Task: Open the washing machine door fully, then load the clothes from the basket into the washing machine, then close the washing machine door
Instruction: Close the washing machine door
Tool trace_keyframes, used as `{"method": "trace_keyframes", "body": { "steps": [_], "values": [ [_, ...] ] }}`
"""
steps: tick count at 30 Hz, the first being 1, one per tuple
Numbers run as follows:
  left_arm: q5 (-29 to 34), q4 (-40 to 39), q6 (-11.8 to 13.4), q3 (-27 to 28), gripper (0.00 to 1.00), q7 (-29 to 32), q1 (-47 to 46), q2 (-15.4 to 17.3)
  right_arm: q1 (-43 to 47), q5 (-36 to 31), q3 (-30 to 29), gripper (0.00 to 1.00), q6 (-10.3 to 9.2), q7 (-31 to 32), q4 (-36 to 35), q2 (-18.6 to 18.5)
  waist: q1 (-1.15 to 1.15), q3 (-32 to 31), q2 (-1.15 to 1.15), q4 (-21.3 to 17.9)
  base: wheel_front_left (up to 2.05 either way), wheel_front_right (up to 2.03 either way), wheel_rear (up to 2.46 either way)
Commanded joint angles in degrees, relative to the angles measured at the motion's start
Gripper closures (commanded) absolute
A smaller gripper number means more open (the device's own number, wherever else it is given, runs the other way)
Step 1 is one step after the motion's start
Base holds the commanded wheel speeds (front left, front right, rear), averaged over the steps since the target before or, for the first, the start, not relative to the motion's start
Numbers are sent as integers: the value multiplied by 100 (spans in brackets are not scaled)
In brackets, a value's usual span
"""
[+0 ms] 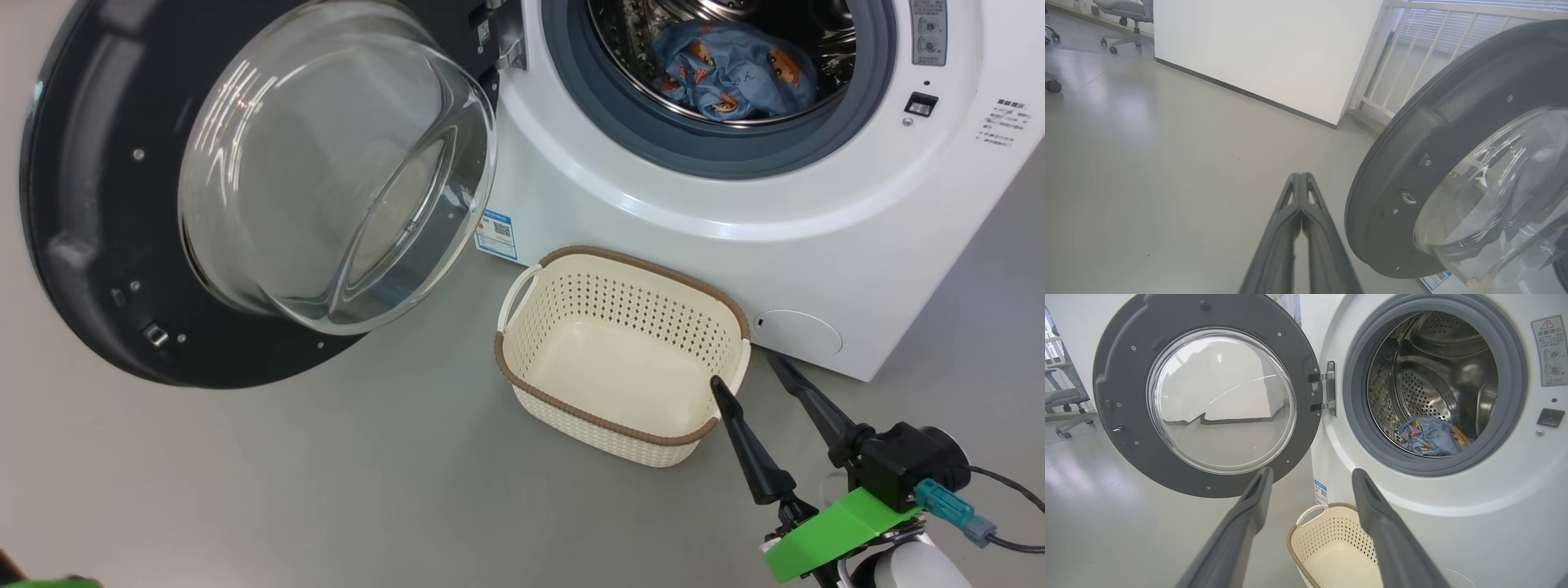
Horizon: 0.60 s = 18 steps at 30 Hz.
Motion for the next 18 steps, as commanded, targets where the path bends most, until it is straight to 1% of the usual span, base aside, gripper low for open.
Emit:
{"method": "trace_keyframes", "body": {
  "steps": [1, 3, 4, 6, 9, 13, 14, 15, 18],
  "values": [
    [16, 131, -222, 508, 100, -36, -485, 97, -28, 68, 61, 0, 9, -27, -151, 31, 0, 1, 0, -13, 0, 0, 0],
    [-37, 524, -460, 870, 100, -36, -814, 134, 12, 61, 25, 0, 9, -27, -162, 63, 0, -4, 0, -26, 0, 0, 0],
    [-23, 724, -550, 1020, 100, -36, -981, 190, 36, 56, 6, 0, 9, -27, -166, 81, 0, -9, 0, -32, 0, 0, 0],
    [-196, 1179, -711, 1339, 100, -36, -1384, 302, 83, 49, -38, 0, 9, -27, -172, 124, 0, -28, 0, -45, 0, 0, 0],
    [-282, 1979, -870, 1643, 100, -36, -1992, 733, 160, 29, -97, 0, 9, -27, -191, 184, 0, -69, 0, -76, 0, 0, 0],
    [-434, 3023, -976, 1763, 100, 12, -2813, 1325, 301, 1, -180, 0, 9, -27, -203, 254, 0, -147, 0, -128, 0, 0, 0],
    [-498, 3226, -959, 1805, 100, 73, -3021, 1462, 325, -9, -182, 0, 9, -27, -205, 267, 0, -156, 0, -166, 0, 0, 0],
    [-498, 3226, -959, 1805, 100, 73, -3021, 1462, 325, -9, -182, 0, 9, -27, -205, 267, 0, -156, 0, -166, 0, 0, 0],
    [-758, 3782, -930, 1951, 100, 345, -3655, 1857, 368, -23, -170, 0, 9, -27, -207, 274, 0, -175, 0, -287, 0, 0, 0]
  ]
}}
